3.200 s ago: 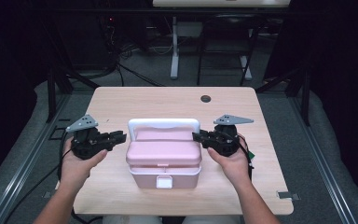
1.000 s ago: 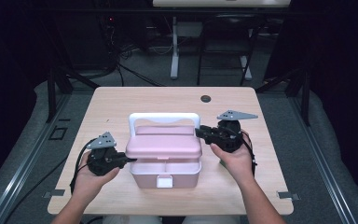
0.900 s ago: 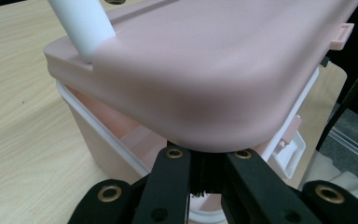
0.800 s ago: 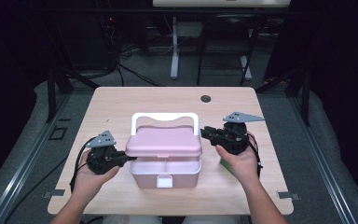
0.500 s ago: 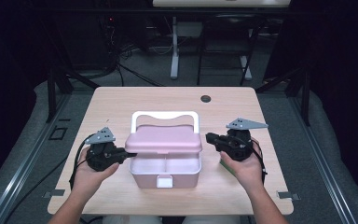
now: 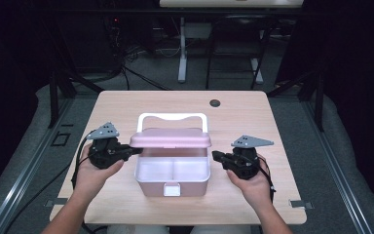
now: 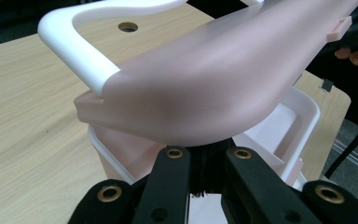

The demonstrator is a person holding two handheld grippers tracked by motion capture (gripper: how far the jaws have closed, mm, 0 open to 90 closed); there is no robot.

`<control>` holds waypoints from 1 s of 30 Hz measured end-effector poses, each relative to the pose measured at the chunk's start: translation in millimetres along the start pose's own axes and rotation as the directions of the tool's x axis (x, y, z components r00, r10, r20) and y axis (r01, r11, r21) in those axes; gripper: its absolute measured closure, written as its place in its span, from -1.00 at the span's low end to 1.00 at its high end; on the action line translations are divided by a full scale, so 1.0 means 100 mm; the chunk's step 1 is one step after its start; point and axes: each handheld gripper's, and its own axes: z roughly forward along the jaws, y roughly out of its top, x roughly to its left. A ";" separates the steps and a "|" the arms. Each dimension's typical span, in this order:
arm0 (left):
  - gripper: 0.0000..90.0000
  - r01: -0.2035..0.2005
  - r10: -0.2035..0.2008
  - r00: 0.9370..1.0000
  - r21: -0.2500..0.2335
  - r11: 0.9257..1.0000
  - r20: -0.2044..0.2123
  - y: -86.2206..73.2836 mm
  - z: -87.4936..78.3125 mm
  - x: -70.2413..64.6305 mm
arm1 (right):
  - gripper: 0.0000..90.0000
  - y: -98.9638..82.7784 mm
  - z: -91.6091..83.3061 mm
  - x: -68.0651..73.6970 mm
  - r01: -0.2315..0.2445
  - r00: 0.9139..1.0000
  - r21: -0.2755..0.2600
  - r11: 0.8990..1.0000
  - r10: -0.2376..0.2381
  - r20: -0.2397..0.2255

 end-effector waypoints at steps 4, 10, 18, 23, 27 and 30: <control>1.00 -0.001 0.001 1.000 0.004 1.000 -0.007 0.05 0.00 0.02 | 1.00 -0.08 0.06 0.05 0.018 1.000 0.026 1.000 -0.017 -0.012; 1.00 -0.002 0.002 1.000 0.005 1.000 -0.013 0.11 0.00 0.04 | 1.00 -0.13 0.12 0.12 0.031 0.999 0.045 0.999 -0.029 -0.039; 1.00 0.005 -0.005 1.000 -0.004 1.000 -0.014 0.16 0.00 0.07 | 1.00 -0.19 0.23 0.22 0.055 0.996 0.072 0.996 -0.050 -0.069; 1.00 0.007 -0.007 1.000 -0.002 1.000 -0.015 0.19 0.00 0.09 | 1.00 -0.21 0.30 0.28 0.066 0.995 0.092 0.994 -0.058 -0.084; 1.00 0.010 -0.010 1.000 -0.004 1.000 -0.017 0.22 0.01 0.10 | 1.00 -0.21 0.34 0.32 0.078 0.993 0.099 0.992 -0.069 -0.091; 1.00 0.013 -0.013 1.000 -0.003 1.000 -0.017 0.23 0.01 0.11 | 1.00 -0.23 0.36 0.34 0.092 0.993 0.107 0.990 -0.083 -0.088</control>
